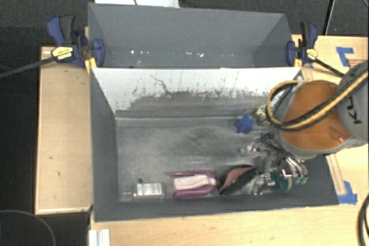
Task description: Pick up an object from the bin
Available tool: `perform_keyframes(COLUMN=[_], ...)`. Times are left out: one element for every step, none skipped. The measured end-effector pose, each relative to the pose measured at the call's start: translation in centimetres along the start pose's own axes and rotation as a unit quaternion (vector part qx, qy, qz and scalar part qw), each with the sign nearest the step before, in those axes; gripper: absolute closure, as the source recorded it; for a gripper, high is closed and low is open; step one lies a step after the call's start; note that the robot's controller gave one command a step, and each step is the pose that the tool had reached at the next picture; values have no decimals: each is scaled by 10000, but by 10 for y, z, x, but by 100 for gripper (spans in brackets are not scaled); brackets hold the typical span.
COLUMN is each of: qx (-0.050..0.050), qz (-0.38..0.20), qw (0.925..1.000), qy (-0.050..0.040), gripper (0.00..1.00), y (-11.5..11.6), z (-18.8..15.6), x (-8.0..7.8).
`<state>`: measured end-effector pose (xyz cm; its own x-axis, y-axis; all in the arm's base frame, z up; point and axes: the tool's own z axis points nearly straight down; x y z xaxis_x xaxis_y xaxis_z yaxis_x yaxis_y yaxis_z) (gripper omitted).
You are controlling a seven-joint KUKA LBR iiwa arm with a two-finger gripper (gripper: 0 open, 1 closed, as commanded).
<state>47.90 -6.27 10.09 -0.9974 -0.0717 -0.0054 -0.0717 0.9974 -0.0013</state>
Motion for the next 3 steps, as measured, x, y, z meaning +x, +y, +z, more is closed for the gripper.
perform_keyframes(qx=[-21, -17, -24], qz=[-1126, -424, 504], qw=[9936, 9991, 9987], qy=[7, -43, -27], gripper=[0, 0, 0], y=[78, 55, 35], z=[-4, 27, 28], x=[-6, -8, -5])
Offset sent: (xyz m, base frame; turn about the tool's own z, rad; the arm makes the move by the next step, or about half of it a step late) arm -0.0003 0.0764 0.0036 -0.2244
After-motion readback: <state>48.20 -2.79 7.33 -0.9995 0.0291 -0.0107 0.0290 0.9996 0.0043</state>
